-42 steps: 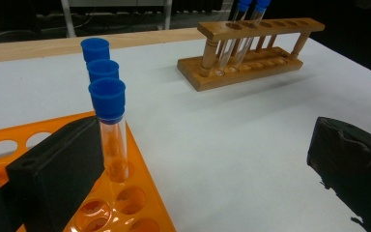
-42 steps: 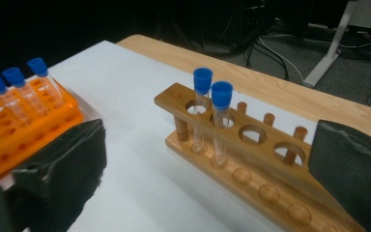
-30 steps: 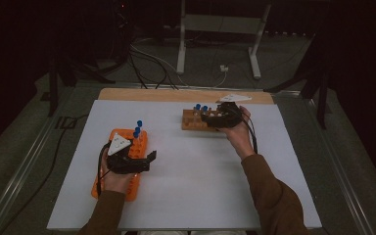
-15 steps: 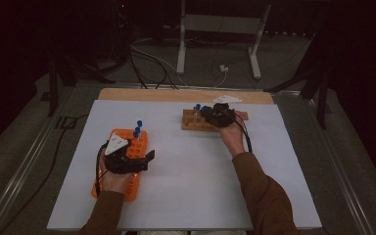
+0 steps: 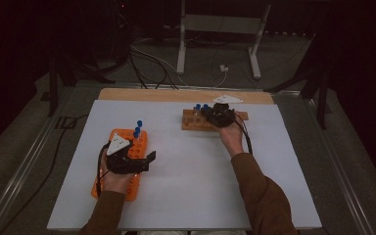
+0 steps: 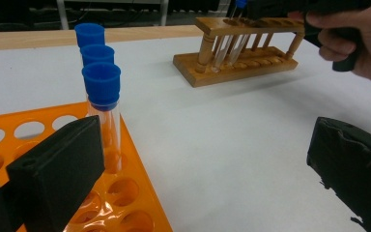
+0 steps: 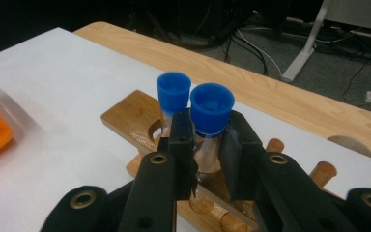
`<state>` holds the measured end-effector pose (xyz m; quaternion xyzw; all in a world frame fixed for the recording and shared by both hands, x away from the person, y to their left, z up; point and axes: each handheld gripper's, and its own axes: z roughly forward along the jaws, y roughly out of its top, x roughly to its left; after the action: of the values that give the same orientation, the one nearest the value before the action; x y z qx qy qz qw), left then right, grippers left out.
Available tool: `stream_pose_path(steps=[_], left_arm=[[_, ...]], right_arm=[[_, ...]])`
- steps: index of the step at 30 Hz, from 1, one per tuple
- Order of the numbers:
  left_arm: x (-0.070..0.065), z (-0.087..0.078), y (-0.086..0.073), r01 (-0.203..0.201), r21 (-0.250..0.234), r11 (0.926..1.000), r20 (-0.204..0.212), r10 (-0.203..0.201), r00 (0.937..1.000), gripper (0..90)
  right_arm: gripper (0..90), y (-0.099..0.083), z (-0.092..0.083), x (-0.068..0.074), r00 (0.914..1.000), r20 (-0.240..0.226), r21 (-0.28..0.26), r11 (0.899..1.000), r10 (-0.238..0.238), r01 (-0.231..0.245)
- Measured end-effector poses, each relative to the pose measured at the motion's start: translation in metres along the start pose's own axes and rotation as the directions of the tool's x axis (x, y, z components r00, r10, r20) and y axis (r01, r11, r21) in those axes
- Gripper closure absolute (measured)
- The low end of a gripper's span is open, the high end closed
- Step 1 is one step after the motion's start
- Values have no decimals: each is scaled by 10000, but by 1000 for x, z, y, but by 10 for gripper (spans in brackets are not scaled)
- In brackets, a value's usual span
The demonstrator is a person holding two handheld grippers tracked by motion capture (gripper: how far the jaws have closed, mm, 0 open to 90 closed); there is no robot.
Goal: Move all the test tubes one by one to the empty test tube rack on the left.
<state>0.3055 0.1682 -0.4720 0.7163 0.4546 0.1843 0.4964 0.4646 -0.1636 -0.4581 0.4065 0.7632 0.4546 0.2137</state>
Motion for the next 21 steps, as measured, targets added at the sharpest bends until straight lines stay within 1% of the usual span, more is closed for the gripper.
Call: stream_pose_path(steps=[11, 21], left_arm=[[-2, 0, 0, -56, -158, 9999, 67, 57, 10000, 8], [-2, -2, 0, -25, -297, 9996, 160, 29, 9999, 8]], right_arm=[[765, 11, -13, -1, 9999, 31, -376, 9992, 98, -97], [765, 26, -30, 4, 9999, 101, -662, 9977, -117, 123]])
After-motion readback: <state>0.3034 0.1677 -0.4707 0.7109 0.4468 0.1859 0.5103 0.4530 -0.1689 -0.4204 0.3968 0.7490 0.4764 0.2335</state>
